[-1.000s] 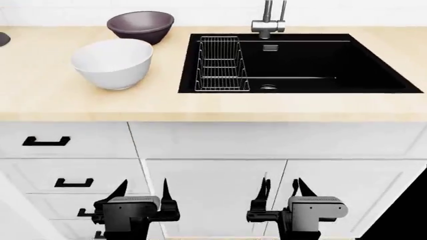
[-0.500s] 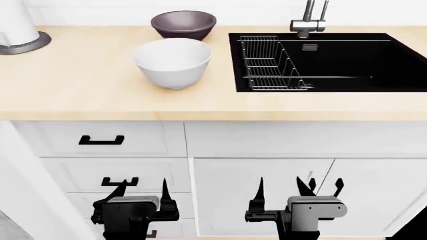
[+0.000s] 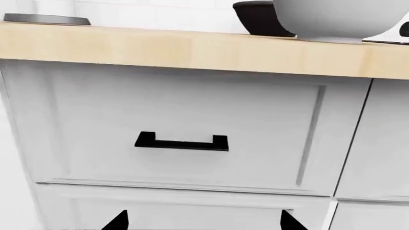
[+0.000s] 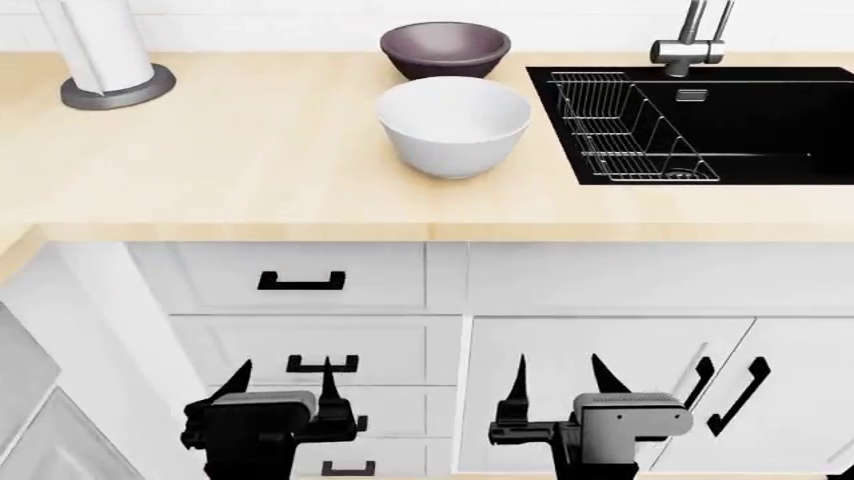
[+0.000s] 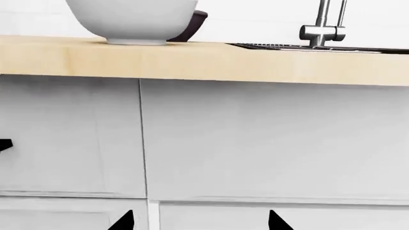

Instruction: Stack the bowls in the sink.

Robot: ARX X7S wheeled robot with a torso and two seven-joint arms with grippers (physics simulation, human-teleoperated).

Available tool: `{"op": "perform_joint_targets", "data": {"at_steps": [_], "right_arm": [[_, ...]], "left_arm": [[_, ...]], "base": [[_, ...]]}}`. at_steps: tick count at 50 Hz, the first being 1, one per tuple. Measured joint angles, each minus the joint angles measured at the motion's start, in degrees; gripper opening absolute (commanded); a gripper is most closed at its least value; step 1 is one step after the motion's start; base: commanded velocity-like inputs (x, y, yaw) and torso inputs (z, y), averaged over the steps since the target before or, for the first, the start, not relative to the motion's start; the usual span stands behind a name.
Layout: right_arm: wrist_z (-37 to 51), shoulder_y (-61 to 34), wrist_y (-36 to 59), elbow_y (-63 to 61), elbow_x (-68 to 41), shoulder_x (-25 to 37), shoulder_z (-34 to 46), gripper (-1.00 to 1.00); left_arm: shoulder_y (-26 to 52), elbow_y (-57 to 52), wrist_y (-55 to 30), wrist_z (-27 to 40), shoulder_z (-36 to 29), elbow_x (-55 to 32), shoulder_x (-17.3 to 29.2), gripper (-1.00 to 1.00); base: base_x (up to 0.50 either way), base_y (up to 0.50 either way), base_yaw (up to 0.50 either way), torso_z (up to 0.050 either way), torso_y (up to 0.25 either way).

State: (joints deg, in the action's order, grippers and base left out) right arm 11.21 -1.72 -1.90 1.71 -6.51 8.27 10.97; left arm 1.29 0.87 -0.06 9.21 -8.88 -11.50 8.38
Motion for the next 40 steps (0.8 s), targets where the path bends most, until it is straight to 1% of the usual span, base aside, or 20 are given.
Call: {"op": "perform_joint_targets", "data": {"at_steps": [5, 9, 12, 14, 17, 20, 22, 24, 27, 31, 35, 40], "right_arm": [[0.86, 0.24, 2.33, -1.84, -0.57, 0.16, -0.2, 1.0], [2.13, 0.52, 9.41, -8.58, -2.17, 1.1, -0.86, 1.0], [3.84, -0.44, 18.93, -17.01, -4.05, 2.43, -1.97, 1.0], [5.15, -2.15, 27.17, -23.42, -5.78, 3.34, -3.11, 1.0], [7.65, -7.16, 42.16, -33.07, -10.15, 4.2, -6.15, 1.0], [15.16, -14.32, 54.87, -38.68, -19.68, 6.85, -10.51, 1.0], [22.91, -20.09, 60.31, -39.94, -28.34, 10.06, -11.67, 1.0], [32.32, -25.94, 63.31, -40.62, -38.58, 14.06, -11.21, 1.0], [44.35, -34.8, 64.32, -41.15, -55.19, 21.09, -7.82, 1.0], [55.65, -46.51, 63.17, -40.98, -72.49, 29.88, -0.64, 1.0], [63.17, -56.91, 61.64, -40.03, -84.75, 36.73, 6.63, 1.0], [68.5, -66.22, 60.47, -38.69, -94.44, 42.53, 13.2, 1.0]], "left_arm": [[0.0, -1.01, -1.06, 0.04, 0.26, -1.5, 0.14, 1.0], [-0.18, -5.43, -5.06, 0.64, 1.1, -4.36, 1.22, 1.0], [0.19, -12.31, -11.54, 2.43, 2.83, -8.62, 3.24, 1.0], [1.32, -17.99, -17.5, 4.56, 4.61, -12.69, 5.31, 1.0], [5.28, -26.27, -28.18, 10.12, 8.66, -22.36, 9.31, 1.0], [12.36, -32.02, -37.35, 19.78, 11.97, -36.03, 15.06, 1.0], [18.36, -34.35, -41.89, 26.88, 12.51, -46.79, 19.45, 1.0], [25.0, -35.67, -45.53, 33.66, 11.8, -57.29, 23.72, 1.0], [35.37, -36.11, -49.95, 42.59, 9.3, -71.15, 29.28, 1.0], [47.93, -34.84, -54.74, 51.62, 5.1, -85.35, 34.72, 1.0], [58.22, -32.78, -58.78, 58.13, 0.81, -95.06, 38.26, 1.0], [68.25, -30.14, -62.65, 64.31, -4.35, -103.58, 41.23, 1.0]], "base": [[0.0, 0.0, 0.0, 0.0, 0.0], [0.0, 0.0, 0.0, 0.0, 0.0], [0.0, 0.0, 0.0, 0.0, 0.0], [0.0, 0.0, 0.0, 0.0, 0.0], [0.0, 0.0, 0.0, 0.0, 0.0], [0.0, 0.0, 0.0, 0.0, 0.0], [0.0, 0.0, 0.0, 0.0, 0.0], [0.0, 0.0, 0.0, 0.0, 0.0], [0.0, 0.0, 0.0, 0.0, 0.0], [0.0, 0.0, 0.0, 0.0, 0.0], [0.0, 0.0, 0.0, 0.0, 0.0], [0.0, 0.0, 0.0, 0.0, 0.0]]}}
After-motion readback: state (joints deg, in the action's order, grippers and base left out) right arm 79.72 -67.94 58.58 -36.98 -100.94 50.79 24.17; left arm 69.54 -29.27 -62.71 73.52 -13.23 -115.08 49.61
